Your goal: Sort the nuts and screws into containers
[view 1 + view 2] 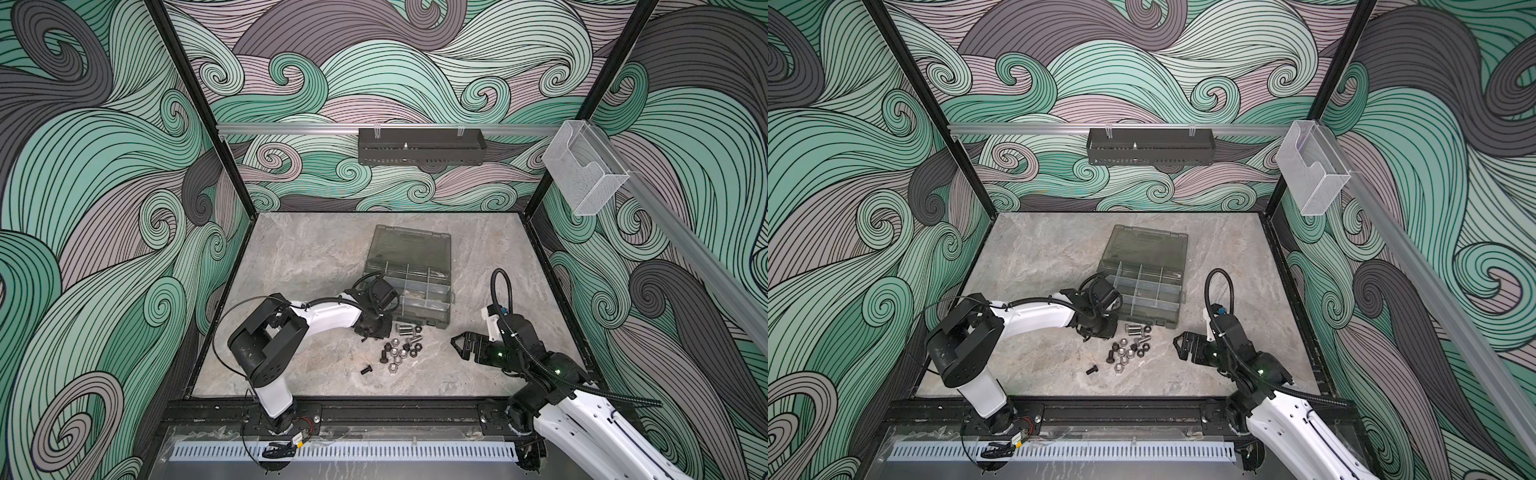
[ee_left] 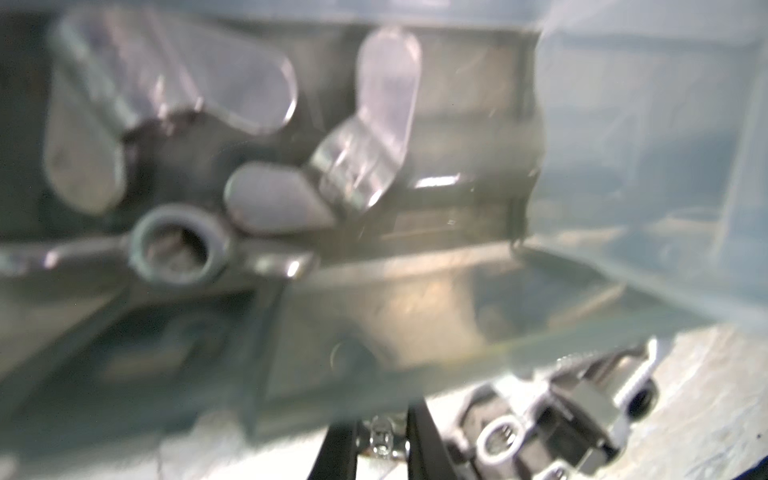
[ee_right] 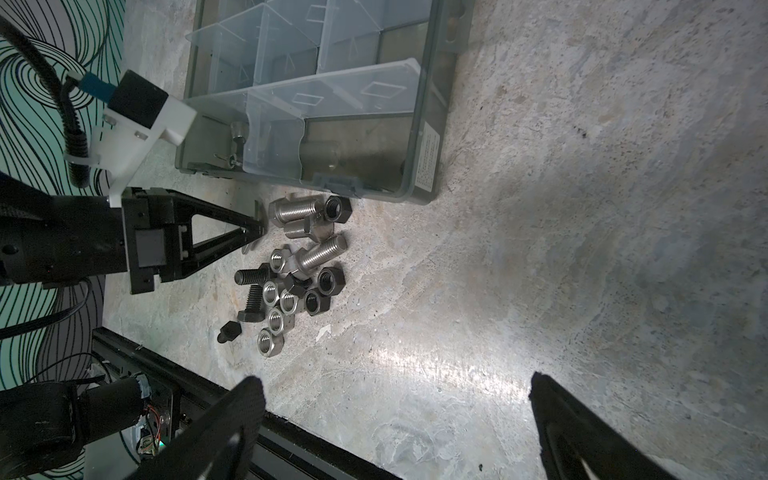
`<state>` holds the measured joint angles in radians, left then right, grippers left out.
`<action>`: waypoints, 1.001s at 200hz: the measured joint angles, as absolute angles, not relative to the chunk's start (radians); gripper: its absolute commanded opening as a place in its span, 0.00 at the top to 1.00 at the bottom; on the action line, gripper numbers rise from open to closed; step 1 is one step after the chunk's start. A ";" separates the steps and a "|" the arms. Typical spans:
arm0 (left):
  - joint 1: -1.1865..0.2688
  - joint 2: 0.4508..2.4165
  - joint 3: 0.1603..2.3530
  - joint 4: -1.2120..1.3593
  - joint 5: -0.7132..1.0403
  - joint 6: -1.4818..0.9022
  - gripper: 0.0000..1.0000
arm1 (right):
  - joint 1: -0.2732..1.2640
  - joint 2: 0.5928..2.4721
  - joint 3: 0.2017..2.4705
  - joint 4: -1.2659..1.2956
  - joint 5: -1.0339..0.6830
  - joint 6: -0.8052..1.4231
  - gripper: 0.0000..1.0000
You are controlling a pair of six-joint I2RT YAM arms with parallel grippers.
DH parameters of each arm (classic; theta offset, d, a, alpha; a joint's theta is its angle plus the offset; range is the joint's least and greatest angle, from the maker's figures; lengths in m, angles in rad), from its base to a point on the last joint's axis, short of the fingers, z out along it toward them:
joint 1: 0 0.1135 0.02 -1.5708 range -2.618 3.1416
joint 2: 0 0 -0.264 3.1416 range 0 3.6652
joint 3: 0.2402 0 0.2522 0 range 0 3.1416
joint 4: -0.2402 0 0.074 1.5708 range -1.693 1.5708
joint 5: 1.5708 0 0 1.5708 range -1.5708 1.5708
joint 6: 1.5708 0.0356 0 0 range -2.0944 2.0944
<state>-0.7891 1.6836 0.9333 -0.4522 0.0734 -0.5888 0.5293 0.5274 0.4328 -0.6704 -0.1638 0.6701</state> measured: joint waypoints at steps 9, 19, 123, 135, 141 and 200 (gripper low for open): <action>-0.789 1.664 0.923 -0.467 0.070 -0.588 0.84 | 0.529 0.527 0.433 -0.670 -0.164 0.670 0.00; -0.789 1.642 0.920 -0.487 0.061 -0.588 0.84 | 0.529 0.527 0.433 -0.670 -0.164 0.670 0.00; -0.680 1.560 1.079 -0.580 -0.037 -0.476 0.84 | 0.529 0.515 0.432 -0.674 -0.164 0.674 0.00; -0.659 1.590 1.090 -0.580 -0.037 -0.463 0.84 | 0.529 0.512 0.432 -0.677 -0.164 0.674 0.00; -0.649 1.604 1.094 -0.580 -0.036 -0.459 0.84 | 0.529 0.509 0.432 -0.679 -0.164 0.674 0.00; -0.605 1.662 1.110 -0.584 -0.029 -0.419 0.73 | 0.529 0.498 0.432 -0.698 -0.163 0.675 0.00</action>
